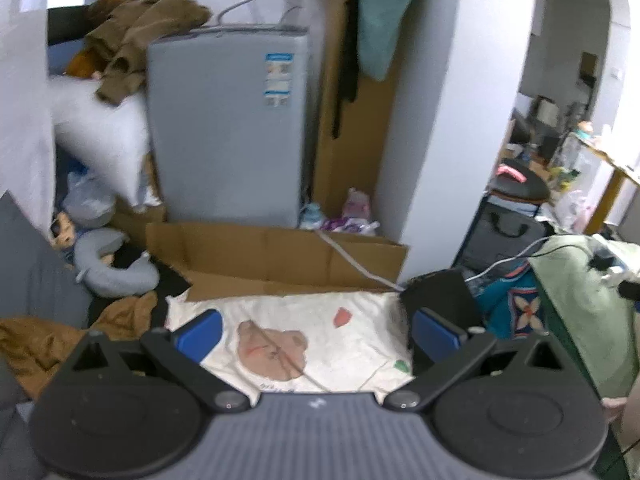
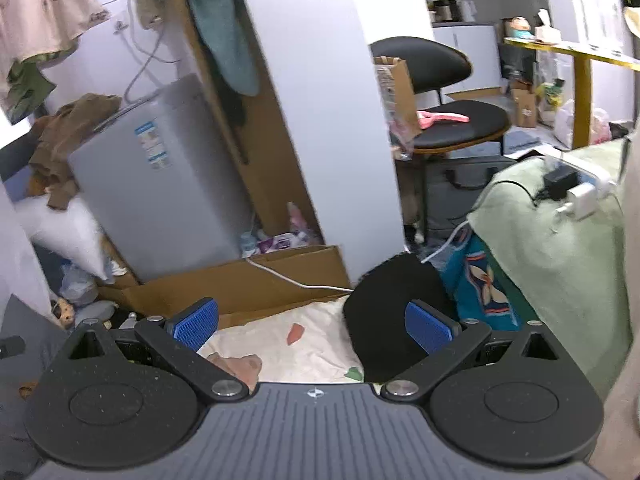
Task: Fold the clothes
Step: 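Pull both open tools back and up away from the shorts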
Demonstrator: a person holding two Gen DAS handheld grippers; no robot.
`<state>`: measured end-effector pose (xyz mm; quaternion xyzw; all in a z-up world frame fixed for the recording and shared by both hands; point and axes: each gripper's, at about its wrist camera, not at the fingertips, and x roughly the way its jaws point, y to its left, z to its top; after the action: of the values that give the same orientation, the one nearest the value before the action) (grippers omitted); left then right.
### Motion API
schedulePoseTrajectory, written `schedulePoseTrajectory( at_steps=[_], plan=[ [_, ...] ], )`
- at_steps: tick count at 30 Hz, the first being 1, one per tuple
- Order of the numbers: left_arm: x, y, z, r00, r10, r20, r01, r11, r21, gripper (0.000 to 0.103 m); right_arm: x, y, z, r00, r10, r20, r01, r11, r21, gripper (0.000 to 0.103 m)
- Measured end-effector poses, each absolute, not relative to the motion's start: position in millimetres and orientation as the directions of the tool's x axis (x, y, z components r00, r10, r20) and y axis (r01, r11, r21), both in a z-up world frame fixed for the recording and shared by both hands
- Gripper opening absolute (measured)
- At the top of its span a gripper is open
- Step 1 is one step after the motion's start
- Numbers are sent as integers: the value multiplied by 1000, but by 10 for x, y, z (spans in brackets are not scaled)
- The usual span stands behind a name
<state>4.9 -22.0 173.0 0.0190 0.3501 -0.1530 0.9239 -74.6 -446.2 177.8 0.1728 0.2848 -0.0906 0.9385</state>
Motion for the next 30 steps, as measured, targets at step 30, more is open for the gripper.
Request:
schedulePoseTrajectory(
  at_steps=[30],
  plan=[
    [-172,237,759,672,-170,-721,175,982,-68,103,-346,-3329,951,779,20,-627,93,985,146,102]
  ],
)
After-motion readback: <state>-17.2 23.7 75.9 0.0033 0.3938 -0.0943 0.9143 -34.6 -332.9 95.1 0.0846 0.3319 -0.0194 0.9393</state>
